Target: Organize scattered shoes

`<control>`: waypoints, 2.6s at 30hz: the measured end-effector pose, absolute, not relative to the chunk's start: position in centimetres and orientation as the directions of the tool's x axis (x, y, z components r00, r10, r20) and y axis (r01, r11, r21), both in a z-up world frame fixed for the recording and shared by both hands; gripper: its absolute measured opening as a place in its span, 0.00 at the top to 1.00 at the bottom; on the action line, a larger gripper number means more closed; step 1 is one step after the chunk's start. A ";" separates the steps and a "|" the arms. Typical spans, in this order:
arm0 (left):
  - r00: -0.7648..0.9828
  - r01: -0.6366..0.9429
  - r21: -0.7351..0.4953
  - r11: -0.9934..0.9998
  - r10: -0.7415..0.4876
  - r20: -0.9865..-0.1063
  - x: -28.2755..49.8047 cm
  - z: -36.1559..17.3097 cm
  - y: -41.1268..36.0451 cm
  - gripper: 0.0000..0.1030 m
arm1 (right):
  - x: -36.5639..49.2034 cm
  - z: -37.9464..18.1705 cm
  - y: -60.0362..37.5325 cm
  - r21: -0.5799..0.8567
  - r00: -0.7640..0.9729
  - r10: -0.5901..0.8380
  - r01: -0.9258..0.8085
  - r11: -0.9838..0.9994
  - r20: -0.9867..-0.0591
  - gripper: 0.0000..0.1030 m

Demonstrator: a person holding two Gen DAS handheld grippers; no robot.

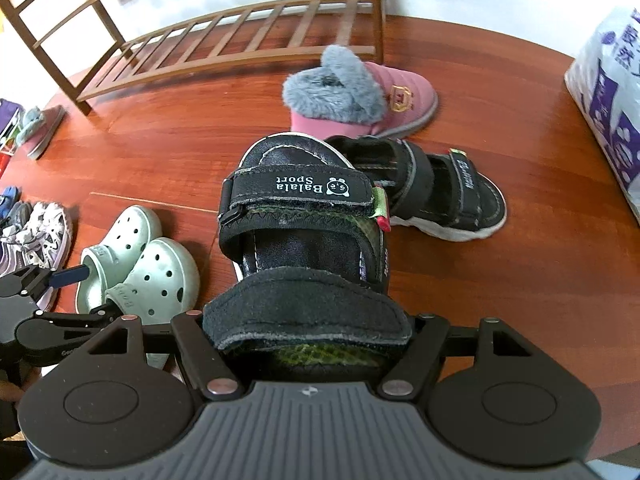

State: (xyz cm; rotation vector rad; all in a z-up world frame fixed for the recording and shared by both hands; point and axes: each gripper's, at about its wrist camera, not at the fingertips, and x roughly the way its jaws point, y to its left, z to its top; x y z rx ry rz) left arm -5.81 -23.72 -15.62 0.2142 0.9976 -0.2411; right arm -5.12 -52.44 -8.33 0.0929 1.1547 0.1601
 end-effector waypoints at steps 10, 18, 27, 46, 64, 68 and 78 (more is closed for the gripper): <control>0.523 0.299 0.039 0.953 -0.129 -0.843 -5.4 -16.9 -23.8 0.78 | -5.9 -8.5 -52.5 0.156 0.399 0.153 -0.026 0.987 -0.904 0.26; 0.500 0.219 0.030 0.975 -0.086 -0.862 -5.1 -16.2 -20.3 0.81 | -6.1 -8.3 -51.2 0.169 0.388 0.157 -0.002 0.986 -0.908 0.26; 0.488 0.153 0.035 0.988 -0.045 -0.872 -4.9 -16.1 -16.1 0.81 | -6.7 -10.1 -48.4 0.193 0.360 0.166 0.041 0.980 -0.918 0.26; 0.459 0.093 -0.024 0.995 -0.064 -0.886 -4.3 -15.9 -13.2 0.50 | -5.3 -15.3 -43.4 0.152 0.299 0.108 0.128 0.980 -0.948 0.26; 0.531 0.204 -0.042 0.978 -0.147 -0.834 -6.0 -8.6 -12.4 0.27 | -3.6 -18.4 -42.6 0.094 0.250 0.056 0.140 0.986 -0.967 0.22; 0.544 0.267 -0.045 0.963 -0.189 -0.817 -5.6 -7.1 -13.7 0.22 | -3.6 -18.1 -42.2 0.086 0.255 0.053 0.120 0.989 -0.965 0.16; 0.483 0.429 -0.079 0.900 -0.302 -0.822 -3.9 -5.7 -17.9 0.13 | -4.9 -13.4 -42.9 0.133 0.346 0.086 0.114 0.984 -0.934 0.09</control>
